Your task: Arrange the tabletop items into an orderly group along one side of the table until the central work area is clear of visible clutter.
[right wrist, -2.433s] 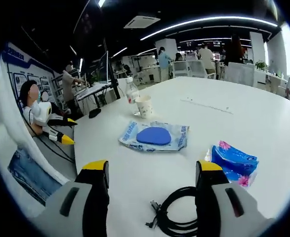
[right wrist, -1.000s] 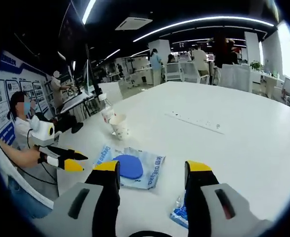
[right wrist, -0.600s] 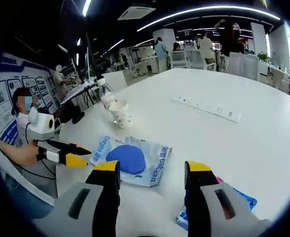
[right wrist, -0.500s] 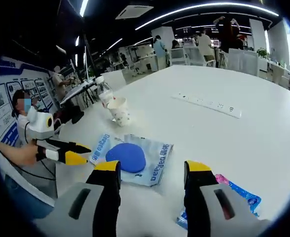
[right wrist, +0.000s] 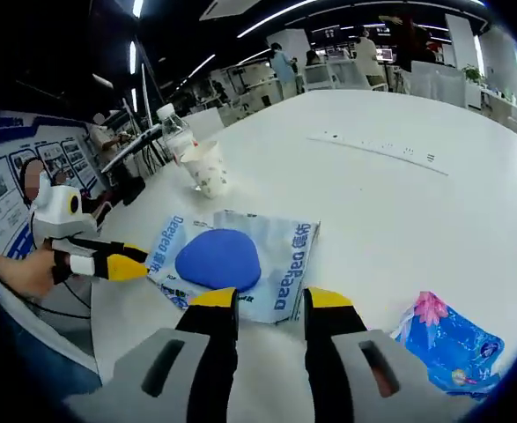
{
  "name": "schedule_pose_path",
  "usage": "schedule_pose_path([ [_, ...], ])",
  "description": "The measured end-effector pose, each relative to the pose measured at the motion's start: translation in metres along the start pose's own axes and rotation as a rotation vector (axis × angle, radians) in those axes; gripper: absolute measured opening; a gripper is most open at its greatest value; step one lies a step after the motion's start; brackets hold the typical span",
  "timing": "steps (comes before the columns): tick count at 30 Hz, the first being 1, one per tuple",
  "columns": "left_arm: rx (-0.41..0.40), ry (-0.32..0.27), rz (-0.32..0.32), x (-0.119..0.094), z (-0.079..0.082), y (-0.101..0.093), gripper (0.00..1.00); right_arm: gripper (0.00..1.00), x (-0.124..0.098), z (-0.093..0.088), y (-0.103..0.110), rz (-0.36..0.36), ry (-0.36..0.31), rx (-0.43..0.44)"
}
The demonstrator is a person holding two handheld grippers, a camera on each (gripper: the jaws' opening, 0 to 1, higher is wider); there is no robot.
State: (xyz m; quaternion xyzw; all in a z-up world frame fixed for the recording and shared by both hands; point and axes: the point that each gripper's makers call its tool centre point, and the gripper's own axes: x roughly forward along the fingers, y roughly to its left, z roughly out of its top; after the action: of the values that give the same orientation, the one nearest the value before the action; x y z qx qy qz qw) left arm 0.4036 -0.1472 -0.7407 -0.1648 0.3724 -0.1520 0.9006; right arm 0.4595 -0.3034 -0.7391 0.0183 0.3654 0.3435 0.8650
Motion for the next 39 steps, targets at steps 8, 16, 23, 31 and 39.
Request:
schedule_pose_path([
  [8, 0.050, 0.042, 0.051, 0.001, -0.004, 0.014, 0.00, 0.00, -0.007, -0.010, -0.012, -0.064, 0.011, 0.012],
  [16, 0.107, 0.040, 0.000, 0.014, 0.014, -0.001, 0.00, 0.00, -0.024, -0.003, -0.013, -0.116, -0.062, 0.031],
  [23, 0.148, -0.009, -0.023, 0.028, 0.052, -0.013, 0.00, 0.00, -0.044, 0.006, -0.022, -0.170, -0.129, 0.052],
  [31, 0.264, -0.024, -0.029, 0.042, 0.075, -0.027, 0.00, 0.00, -0.044, 0.012, -0.034, -0.210, -0.139, 0.028],
  [39, 0.347, 0.010, -0.012, 0.057, 0.073, -0.027, 0.00, 0.00, -0.038, 0.008, -0.041, -0.226, -0.108, 0.029],
])
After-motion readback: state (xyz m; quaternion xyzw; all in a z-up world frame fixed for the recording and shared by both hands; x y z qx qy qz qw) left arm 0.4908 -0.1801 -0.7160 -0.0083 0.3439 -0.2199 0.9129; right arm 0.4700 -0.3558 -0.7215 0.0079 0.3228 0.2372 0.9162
